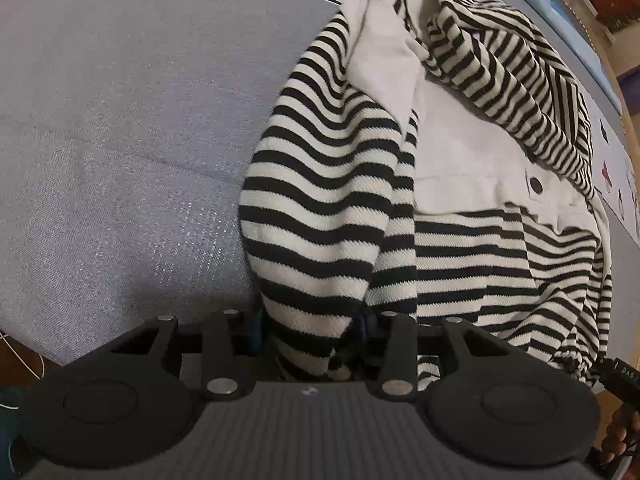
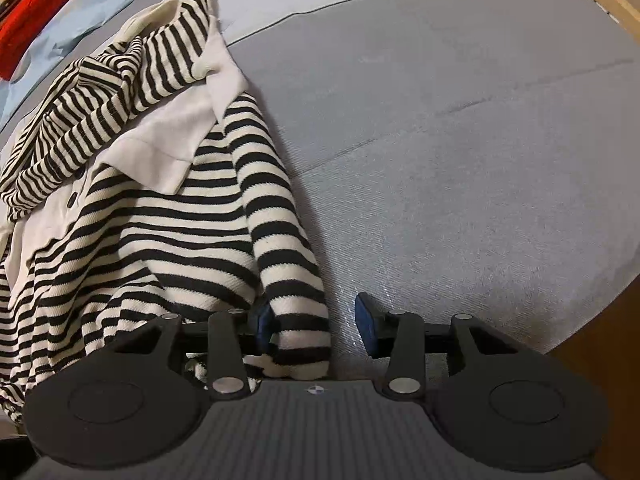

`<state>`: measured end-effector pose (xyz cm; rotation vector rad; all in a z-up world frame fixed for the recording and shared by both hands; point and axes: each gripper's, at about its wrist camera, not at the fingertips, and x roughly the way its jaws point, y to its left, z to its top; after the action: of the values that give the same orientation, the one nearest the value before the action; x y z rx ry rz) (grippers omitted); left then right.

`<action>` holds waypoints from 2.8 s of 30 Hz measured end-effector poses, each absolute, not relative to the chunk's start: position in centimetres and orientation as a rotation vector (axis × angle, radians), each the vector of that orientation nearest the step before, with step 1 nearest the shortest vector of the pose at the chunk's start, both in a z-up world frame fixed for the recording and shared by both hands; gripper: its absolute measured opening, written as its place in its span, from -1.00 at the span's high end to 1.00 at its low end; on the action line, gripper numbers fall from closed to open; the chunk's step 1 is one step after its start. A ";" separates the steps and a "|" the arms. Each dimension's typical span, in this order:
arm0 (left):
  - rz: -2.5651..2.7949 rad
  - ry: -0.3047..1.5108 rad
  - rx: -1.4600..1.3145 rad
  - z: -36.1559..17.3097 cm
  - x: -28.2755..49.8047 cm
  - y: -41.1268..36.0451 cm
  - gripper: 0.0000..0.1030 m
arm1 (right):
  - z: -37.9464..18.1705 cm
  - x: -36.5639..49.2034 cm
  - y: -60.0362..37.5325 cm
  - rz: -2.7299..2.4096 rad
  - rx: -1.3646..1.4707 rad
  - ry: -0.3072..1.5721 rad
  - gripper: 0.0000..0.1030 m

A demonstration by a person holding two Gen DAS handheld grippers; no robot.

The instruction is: Fold small clothes

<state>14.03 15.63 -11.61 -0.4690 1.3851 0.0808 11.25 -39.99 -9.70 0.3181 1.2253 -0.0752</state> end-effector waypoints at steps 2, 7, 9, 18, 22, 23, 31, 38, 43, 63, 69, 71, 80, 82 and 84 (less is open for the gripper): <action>0.074 1.386 -0.453 -11.6 14.0 15.3 0.16 | -9.8 11.3 -39.9 -0.059 0.320 1.234 0.11; 0.033 1.379 -0.433 -11.4 13.7 14.6 0.83 | -10.0 11.3 -37.6 0.031 0.230 1.258 0.51; 0.006 1.350 -0.410 -10.6 13.3 14.1 0.92 | -9.7 11.2 -37.1 0.074 0.221 1.241 0.86; -0.057 1.191 -0.436 -5.3 10.3 14.4 0.94 | -4.2 8.5 -39.7 0.216 0.457 0.986 0.93; -0.097 1.144 -0.403 -1.9 8.7 14.4 0.95 | -2.0 6.8 -40.9 0.255 0.569 0.904 0.94; -0.104 1.133 -0.389 -1.0 8.1 14.3 0.95 | -1.4 6.2 -41.0 0.270 0.592 0.884 0.94; -0.170 1.014 -0.336 6.4 1.6 14.0 0.95 | 4.2 0.3 -42.7 0.341 0.641 0.746 0.96; -0.150 0.942 -0.400 8.1 -0.3 15.3 0.95 | 7.3 -3.4 -44.9 0.357 0.718 0.611 0.96; -0.067 0.972 -0.434 5.2 4.1 17.2 0.95 | 5.8 -0.3 -44.4 0.310 0.694 0.650 0.96; 0.060 1.049 -0.736 -6.2 21.1 21.8 0.39 | -5.2 23.4 -39.2 0.038 0.616 0.859 0.85; -0.030 0.882 -0.997 -4.9 19.0 23.6 -0.09 | -2.8 21.7 -41.4 0.048 0.719 0.705 0.29; -0.045 0.838 -1.020 -4.2 18.5 23.9 -0.09 | -2.7 21.0 -42.0 0.035 0.723 0.694 0.25; -0.039 0.915 -0.521 -2.6 19.1 19.0 -0.31 | -3.2 20.6 -41.0 0.144 0.583 0.792 0.15; -0.038 0.924 -0.399 -3.1 19.1 17.4 -0.37 | -3.7 20.7 -39.5 0.194 0.515 0.837 0.12; -0.056 0.936 -0.296 -3.9 19.4 15.8 -0.53 | -4.1 21.1 -37.9 0.239 0.459 0.870 0.11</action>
<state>19.42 15.79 -3.88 -0.2958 0.9358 -0.0559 21.07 -37.92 -4.13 0.4594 0.8702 0.2393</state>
